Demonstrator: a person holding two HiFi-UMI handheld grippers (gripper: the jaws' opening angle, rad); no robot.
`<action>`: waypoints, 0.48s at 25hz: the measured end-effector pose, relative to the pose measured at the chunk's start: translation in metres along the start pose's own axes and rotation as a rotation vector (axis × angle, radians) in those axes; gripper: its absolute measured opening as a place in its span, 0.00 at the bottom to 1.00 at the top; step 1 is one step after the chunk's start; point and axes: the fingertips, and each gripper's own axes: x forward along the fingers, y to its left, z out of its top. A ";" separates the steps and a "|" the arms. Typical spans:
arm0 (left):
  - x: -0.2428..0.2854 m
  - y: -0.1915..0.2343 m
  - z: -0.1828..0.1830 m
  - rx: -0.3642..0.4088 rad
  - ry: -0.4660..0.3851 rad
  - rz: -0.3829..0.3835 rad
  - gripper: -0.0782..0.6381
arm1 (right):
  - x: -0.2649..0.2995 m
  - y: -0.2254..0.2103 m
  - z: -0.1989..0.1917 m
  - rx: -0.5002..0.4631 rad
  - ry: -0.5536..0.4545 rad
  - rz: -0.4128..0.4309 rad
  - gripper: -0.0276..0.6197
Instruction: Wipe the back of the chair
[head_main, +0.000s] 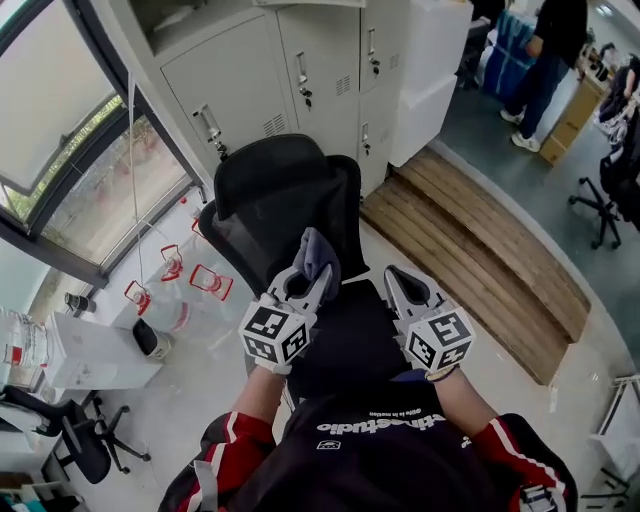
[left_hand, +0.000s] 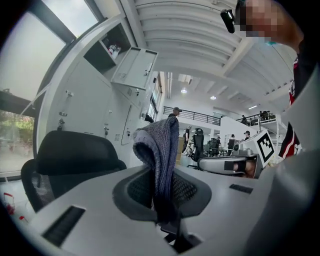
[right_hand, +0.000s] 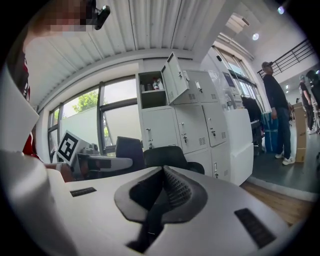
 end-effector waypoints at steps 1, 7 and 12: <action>0.009 0.003 -0.002 0.000 0.008 -0.013 0.19 | 0.003 -0.004 -0.002 -0.003 0.006 -0.009 0.04; 0.074 0.019 -0.017 -0.038 0.068 -0.110 0.19 | 0.022 -0.038 -0.005 0.000 0.033 -0.041 0.04; 0.144 0.043 -0.036 -0.075 0.126 -0.187 0.19 | 0.036 -0.064 -0.008 0.002 0.075 -0.011 0.04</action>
